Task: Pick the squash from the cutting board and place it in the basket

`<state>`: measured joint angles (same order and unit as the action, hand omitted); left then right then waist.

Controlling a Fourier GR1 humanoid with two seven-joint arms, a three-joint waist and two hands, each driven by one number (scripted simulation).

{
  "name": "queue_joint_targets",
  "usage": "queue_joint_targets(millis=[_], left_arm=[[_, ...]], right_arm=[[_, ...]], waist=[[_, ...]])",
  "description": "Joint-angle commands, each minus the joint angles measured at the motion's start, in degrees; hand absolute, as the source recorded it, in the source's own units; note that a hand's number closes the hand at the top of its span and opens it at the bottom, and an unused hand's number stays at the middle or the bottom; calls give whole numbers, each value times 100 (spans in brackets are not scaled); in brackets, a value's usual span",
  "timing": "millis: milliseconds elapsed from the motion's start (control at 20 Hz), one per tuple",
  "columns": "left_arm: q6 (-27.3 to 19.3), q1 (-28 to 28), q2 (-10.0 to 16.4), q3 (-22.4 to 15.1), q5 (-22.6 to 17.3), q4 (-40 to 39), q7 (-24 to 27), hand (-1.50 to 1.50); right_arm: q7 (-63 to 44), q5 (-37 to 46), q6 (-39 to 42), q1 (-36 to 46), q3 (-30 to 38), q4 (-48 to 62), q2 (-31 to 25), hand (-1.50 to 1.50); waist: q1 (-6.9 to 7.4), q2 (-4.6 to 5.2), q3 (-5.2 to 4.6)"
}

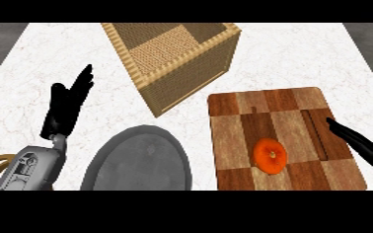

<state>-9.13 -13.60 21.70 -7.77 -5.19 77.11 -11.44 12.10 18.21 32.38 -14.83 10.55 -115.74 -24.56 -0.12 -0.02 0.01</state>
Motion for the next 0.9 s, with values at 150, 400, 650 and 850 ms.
queue_joint_targets(millis=[150, 400, 650, 850], left_arm=[[175, -3, -262, 189, 225, -229, 197, 0], [177, 83, -362, 328, 527, 352, -390, 0], [386, 131, -452, 472, 553, 476, -571, 0], [315, 353, -728, 455, 812, 286, -22, 0]], right_arm=[[-294, 867, -305, 853, -686, 682, 601, -150], [-117, 962, -151, 723, -557, 595, 736, -150], [312, 1653, -619, 442, -1020, 759, 1048, -150], [699, 1789, -860, 644, -944, 1449, 1095, -150]], waist=[[33, 12, -1], [13, -1, 0], [7, -3, 0], [11, 1, 0]])
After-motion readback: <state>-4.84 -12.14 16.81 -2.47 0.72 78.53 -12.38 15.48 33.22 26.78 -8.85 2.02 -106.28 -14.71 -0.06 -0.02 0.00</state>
